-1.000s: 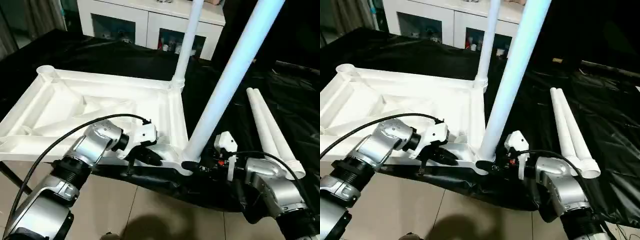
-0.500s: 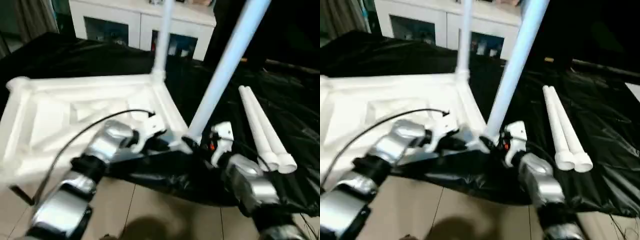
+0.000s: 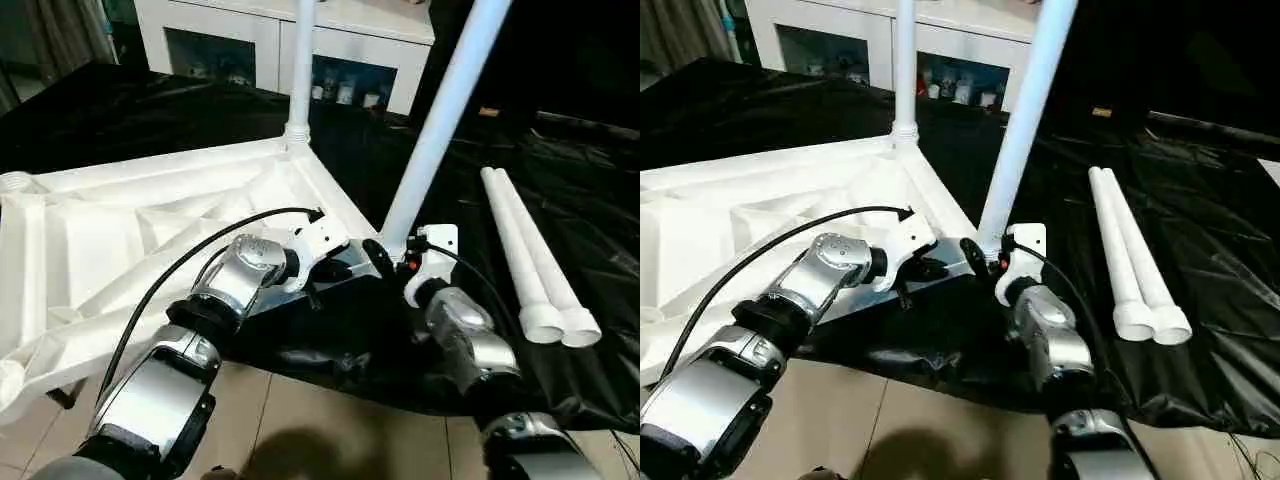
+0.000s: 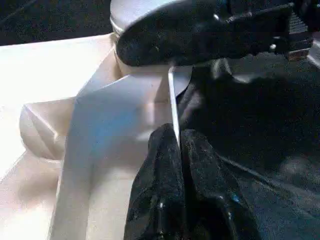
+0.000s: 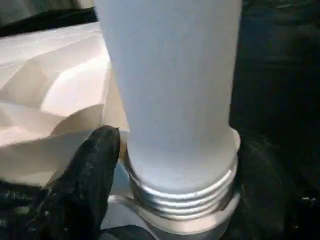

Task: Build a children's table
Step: Rotate leg to tighten

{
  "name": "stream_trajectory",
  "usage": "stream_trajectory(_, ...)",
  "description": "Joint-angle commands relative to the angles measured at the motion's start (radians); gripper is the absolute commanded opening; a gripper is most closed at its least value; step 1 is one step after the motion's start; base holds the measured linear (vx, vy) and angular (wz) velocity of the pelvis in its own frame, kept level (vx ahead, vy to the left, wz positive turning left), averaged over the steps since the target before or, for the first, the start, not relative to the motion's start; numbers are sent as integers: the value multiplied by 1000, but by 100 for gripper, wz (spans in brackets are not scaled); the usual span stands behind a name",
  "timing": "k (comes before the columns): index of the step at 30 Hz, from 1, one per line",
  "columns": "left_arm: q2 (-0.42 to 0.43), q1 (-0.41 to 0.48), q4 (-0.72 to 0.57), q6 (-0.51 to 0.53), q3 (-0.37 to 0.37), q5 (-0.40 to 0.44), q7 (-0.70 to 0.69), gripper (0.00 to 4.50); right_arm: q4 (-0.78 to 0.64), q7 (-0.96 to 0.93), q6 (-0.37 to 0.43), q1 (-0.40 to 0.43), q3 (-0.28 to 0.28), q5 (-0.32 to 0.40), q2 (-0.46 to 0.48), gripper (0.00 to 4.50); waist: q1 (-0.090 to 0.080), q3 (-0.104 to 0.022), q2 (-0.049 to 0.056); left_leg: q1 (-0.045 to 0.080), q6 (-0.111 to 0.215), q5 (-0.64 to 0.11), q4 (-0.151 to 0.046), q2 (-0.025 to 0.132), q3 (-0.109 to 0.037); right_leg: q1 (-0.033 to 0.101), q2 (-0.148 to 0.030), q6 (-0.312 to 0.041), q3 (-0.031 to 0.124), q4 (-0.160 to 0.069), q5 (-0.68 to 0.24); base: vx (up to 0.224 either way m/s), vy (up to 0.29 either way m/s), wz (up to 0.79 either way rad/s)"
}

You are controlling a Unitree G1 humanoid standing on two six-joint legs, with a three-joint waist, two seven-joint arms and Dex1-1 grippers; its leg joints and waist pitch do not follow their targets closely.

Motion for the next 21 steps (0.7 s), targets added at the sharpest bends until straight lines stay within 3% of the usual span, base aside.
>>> stream_trajectory(1,-2,6,-9,-15,-41,14,-59,0,-32,42,4,7,19,-7,-13,392,5,-75,17,10,37,-252,-58,0,10,56,-51,-216,38,-68,-126,0,0,0)
stream_trajectory(5,60,50,-94,-63,-75,-9,-246,0,-153,249,27,86,76,-5,-126,403,15,-68,18,14,39,-301,-61,3,10,53,-54,-202,39,-79,-213,0,0,0)
stream_trajectory(7,131,99,-195,-75,-111,-35,-406,0,-284,427,44,169,130,-2,-224,403,25,-68,20,17,44,-323,-63,9,9,54,-54,-198,41,-80,-219,0,0,0)
stream_trajectory(9,158,111,-228,-64,-122,-40,-450,0,-339,499,45,205,160,-5,-266,403,26,-68,23,17,43,-330,-66,10,8,50,-52,-205,40,-76,-209,0,0,0)
stream_trajectory(11,176,119,-250,-54,-130,-41,-473,0,-361,524,50,221,176,-11,-288,403,24,-65,15,18,40,-347,-65,8,11,46,-51,-203,40,-80,-239,0,0,0)
stream_trajectory(12,179,120,-255,-52,-130,-42,-478,0,-366,529,52,224,180,-11,-293,403,26,-65,17,18,34,-354,-66,9,9,46,-54,-197,41,-82,-273,0,0,0)
stream_trajectory(15,207,135,-298,-31,-129,-51,-517,0,-411,582,77,254,215,-11,-339,403,27,-61,12,17,28,-371,-67,8,6,44,-58,-159,40,-92,-379,0,0,0)
stream_trajectory(19,213,144,-316,-33,-120,-53,-509,0,-404,582,102,245,202,-6,-327,403,23,-63,9,15,23,-364,-66,7,6,40,-57,-154,39,-91,-383,0,0,0)
stream_trajectory(21,212,145,-320,-30,-119,-55,-508,0,-405,585,112,243,200,-1,-324,369,22,-64,9,14,22,-358,-67,7,5,42,-57,-155,38,-90,-376,0,0,0)
